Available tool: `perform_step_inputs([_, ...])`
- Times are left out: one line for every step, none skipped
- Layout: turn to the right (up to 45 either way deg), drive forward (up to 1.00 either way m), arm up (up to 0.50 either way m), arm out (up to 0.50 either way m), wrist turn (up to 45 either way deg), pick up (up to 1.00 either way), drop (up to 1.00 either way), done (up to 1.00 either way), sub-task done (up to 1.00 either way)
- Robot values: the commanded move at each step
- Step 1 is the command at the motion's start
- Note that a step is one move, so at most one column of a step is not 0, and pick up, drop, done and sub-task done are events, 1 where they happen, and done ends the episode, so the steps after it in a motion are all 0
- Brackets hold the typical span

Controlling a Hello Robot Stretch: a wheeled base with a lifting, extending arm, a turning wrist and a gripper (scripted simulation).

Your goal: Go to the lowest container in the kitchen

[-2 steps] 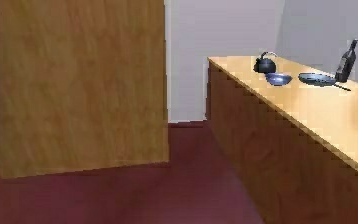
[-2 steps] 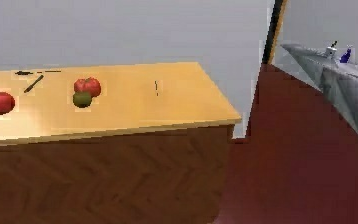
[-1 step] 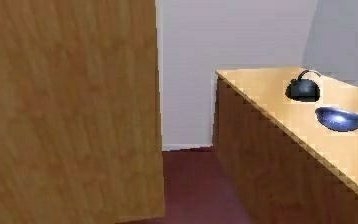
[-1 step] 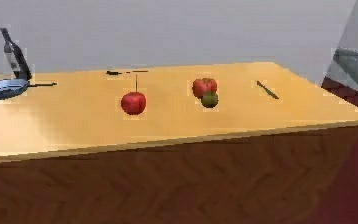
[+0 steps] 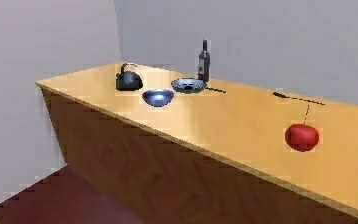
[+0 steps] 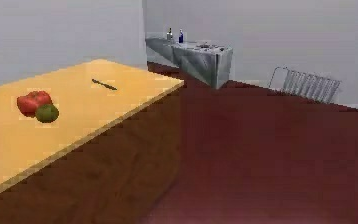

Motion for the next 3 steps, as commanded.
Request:
perform_step_inputs([45.0, 0.0, 0.0, 0.0, 0.0, 0.0, 0.0, 0.0, 0.0])
perform_step_inputs([45.0, 0.0, 0.0, 0.0, 0.0, 0.0, 0.0, 0.0, 0.0])
perform_step_inputs([33.0, 0.0, 0.0, 0.0, 0.0, 0.0, 0.0, 0.0, 0.0])
